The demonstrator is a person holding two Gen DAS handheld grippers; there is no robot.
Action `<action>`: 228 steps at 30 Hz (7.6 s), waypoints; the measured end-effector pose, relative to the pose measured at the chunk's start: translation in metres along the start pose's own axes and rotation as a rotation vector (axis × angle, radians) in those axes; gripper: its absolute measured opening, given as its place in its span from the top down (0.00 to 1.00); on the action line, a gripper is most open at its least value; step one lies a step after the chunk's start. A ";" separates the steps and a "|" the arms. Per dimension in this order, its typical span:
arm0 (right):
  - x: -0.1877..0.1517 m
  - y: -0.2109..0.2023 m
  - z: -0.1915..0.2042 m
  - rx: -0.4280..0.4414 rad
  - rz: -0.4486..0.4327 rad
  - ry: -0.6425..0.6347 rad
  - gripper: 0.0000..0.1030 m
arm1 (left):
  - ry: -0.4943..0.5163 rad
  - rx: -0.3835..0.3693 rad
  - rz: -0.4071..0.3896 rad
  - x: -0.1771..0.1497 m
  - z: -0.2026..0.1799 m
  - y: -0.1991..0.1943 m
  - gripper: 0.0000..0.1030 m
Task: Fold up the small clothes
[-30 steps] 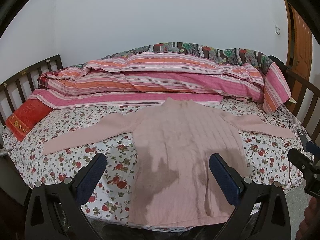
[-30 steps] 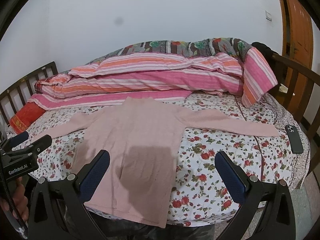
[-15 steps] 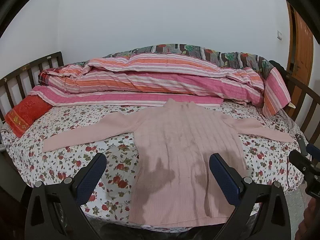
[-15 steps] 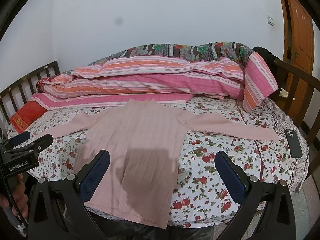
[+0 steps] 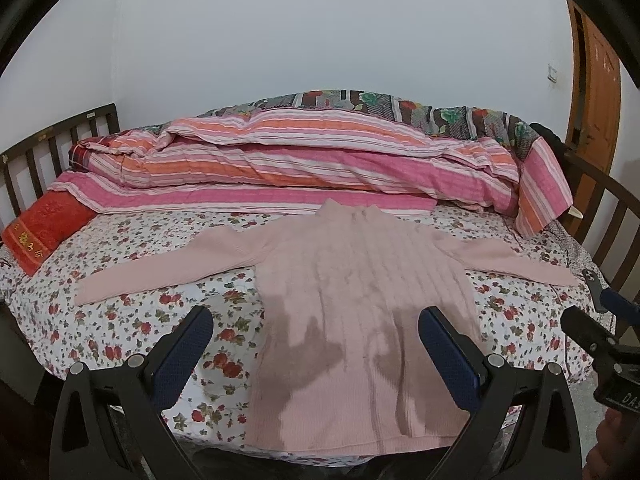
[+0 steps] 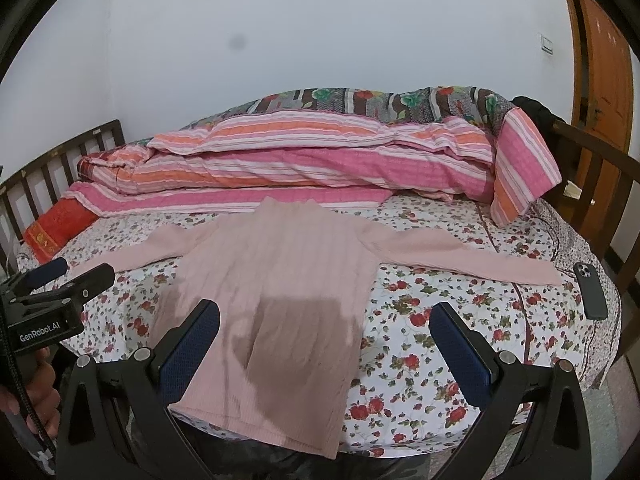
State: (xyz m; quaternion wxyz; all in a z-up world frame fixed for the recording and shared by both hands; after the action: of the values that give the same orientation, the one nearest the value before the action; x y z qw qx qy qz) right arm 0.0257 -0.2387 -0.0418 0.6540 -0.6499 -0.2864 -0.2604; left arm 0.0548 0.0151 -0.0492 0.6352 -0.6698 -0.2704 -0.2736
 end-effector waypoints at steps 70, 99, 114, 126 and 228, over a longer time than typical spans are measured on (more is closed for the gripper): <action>0.035 0.220 -0.039 0.090 0.162 0.023 0.10 | -0.511 0.366 -0.022 0.072 0.323 0.183 0.94; 0.032 0.209 -0.140 -0.065 0.223 0.159 0.11 | 0.093 -0.277 0.186 0.095 -0.157 0.291 0.52; 0.047 0.257 -0.086 0.043 0.227 0.134 0.38 | -0.072 -0.027 0.130 0.076 0.035 0.273 0.20; 0.059 0.291 -0.061 0.014 0.253 0.091 0.39 | -0.101 0.016 0.157 0.052 0.051 0.299 0.19; 0.063 0.303 -0.078 0.042 0.191 0.120 0.95 | -0.160 -0.073 0.127 0.052 0.059 0.299 0.20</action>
State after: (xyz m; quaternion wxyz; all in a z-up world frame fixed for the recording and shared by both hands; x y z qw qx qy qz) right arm 0.2884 -0.3087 -0.2085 0.7053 -0.6436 -0.1891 -0.2293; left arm 0.3044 0.0608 -0.2250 0.6027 -0.7279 -0.2673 -0.1880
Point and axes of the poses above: each gripper's, at about its wrist camera, not at the fingertips, and y roughly the way its jaws point, z to its left, x to its top, the point moved 7 cm from there along y, roughly the way its jaws point, and after that the axes turned 9 degrees about z, right-handed, at the moved point
